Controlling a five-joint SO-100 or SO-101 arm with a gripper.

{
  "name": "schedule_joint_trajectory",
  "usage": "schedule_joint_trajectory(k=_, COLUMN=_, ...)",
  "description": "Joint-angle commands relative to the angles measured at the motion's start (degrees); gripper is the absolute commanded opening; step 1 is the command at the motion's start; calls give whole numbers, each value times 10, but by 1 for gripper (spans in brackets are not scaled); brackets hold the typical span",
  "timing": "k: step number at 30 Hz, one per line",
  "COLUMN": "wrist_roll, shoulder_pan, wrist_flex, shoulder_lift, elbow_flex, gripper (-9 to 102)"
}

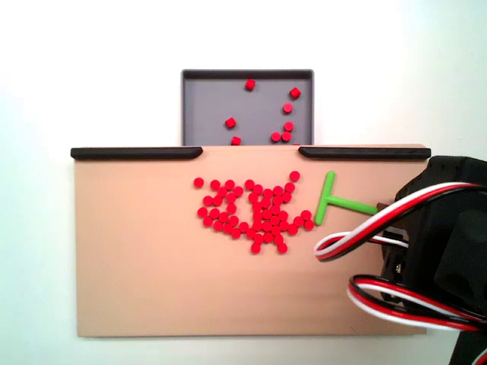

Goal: Push granules from right to the grey container

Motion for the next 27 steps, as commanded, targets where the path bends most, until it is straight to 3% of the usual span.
schedule_joint_trajectory(k=1, wrist_roll=-352, shoulder_pan=-7, wrist_flex=1, shoulder_lift=3, elbow_flex=-22, gripper=0)
schedule_joint_trajectory(k=27, wrist_roll=-253, shoulder_pan=-30, wrist_flex=-4, shoulder_lift=4, elbow_flex=-22, gripper=0)
